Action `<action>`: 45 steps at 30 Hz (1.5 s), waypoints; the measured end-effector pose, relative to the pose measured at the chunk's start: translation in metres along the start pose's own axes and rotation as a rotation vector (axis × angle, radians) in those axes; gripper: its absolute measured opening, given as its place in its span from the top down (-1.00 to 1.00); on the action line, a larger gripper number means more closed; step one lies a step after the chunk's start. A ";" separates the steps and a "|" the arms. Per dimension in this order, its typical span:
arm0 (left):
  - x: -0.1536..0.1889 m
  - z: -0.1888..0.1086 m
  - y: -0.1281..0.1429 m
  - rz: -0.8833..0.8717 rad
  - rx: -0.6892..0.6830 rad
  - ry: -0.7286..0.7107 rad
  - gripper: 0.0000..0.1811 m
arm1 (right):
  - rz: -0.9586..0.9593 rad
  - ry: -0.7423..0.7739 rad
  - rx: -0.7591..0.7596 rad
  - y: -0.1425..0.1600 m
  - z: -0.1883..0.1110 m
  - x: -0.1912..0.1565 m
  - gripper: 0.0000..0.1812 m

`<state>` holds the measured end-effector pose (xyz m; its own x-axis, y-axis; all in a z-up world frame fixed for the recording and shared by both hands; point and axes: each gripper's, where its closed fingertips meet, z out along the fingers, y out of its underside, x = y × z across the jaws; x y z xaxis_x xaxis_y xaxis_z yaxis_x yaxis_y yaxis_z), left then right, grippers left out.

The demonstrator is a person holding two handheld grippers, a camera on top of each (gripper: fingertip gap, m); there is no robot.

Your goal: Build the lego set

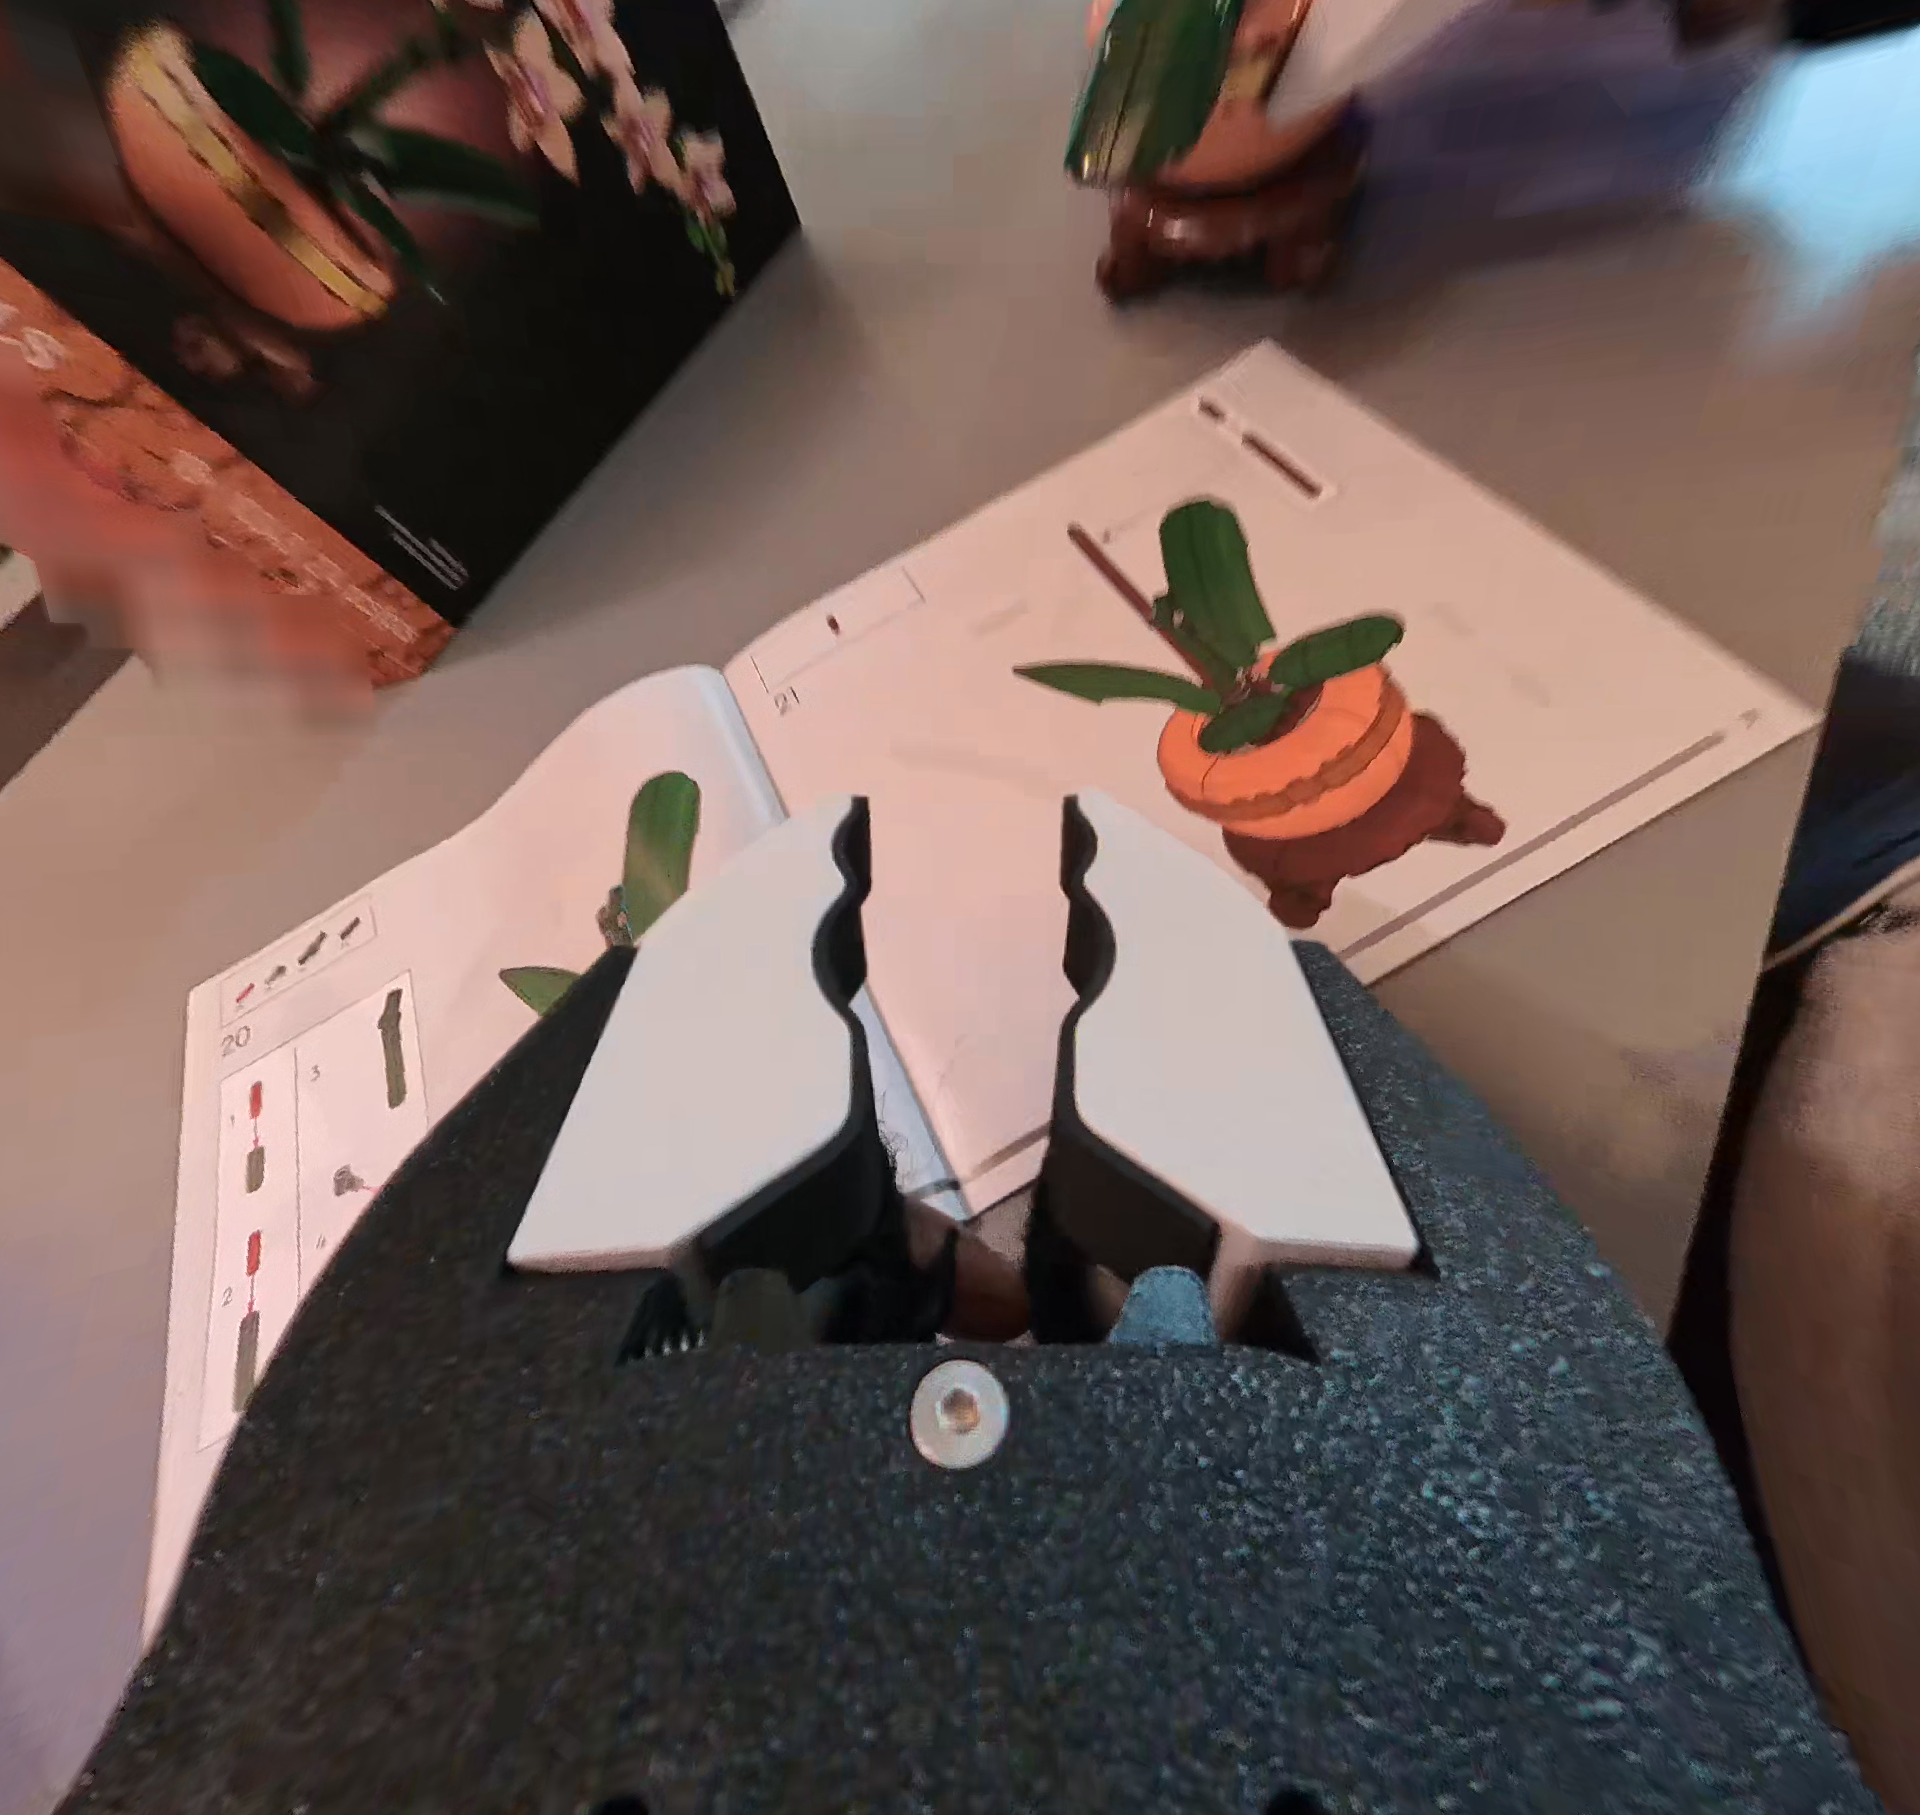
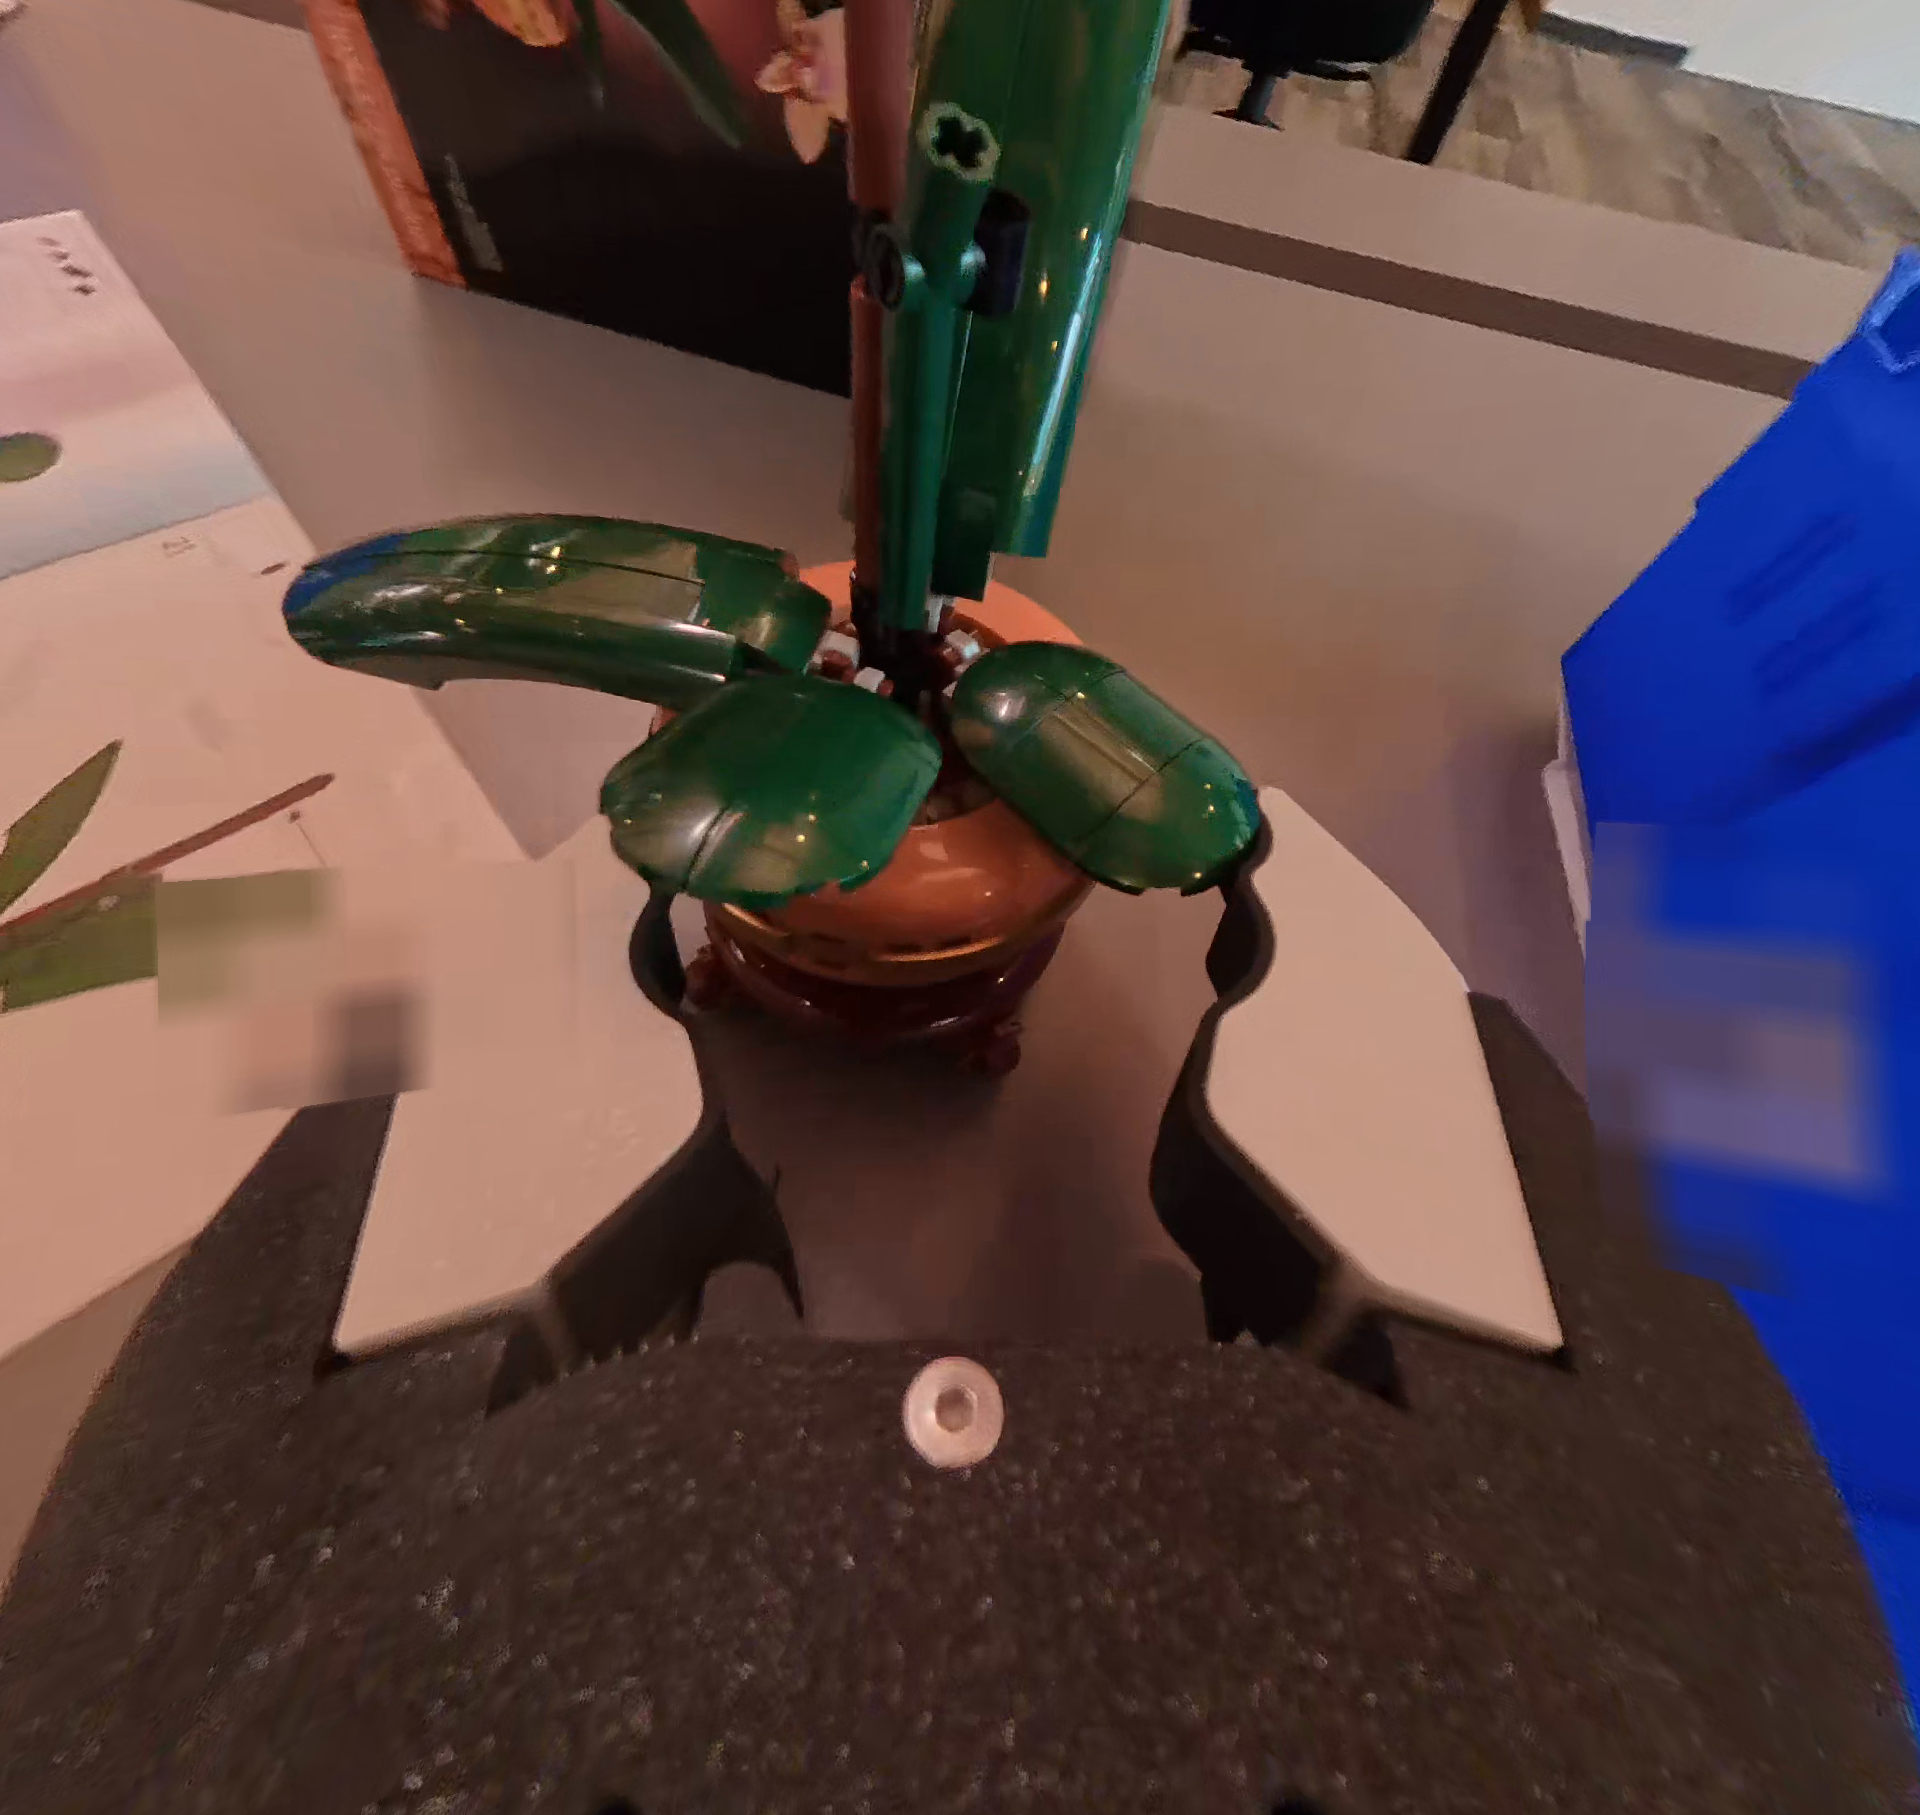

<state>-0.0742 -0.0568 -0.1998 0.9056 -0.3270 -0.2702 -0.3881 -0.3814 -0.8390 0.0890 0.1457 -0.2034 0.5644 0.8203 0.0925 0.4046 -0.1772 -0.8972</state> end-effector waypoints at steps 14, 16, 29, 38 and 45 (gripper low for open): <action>0.012 -0.015 -0.020 0.037 0.197 0.031 0.68 | -0.066 -0.443 0.036 -0.010 0.041 0.024 0.17; 0.012 -0.012 -0.019 0.035 0.187 0.034 0.67 | -0.081 -0.436 0.016 -0.012 0.044 0.027 0.17; -0.009 0.009 0.030 0.095 -0.096 0.063 0.77 | -0.206 -0.344 -0.045 0.010 -0.019 -0.029 0.87; 0.034 0.029 0.037 -0.085 -0.243 -0.040 1.00 | -0.425 -0.681 -0.165 0.049 -0.066 -0.144 0.63; 0.080 0.041 -0.004 0.098 -0.157 0.045 0.84 | -0.587 -0.776 -0.117 0.064 -0.091 -0.165 0.62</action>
<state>0.0065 -0.0457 -0.2371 0.8551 -0.4058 -0.3226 -0.4989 -0.4749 -0.7250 0.0874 -0.0505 -0.2362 -0.3623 0.9176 0.1634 0.5621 0.3549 -0.7471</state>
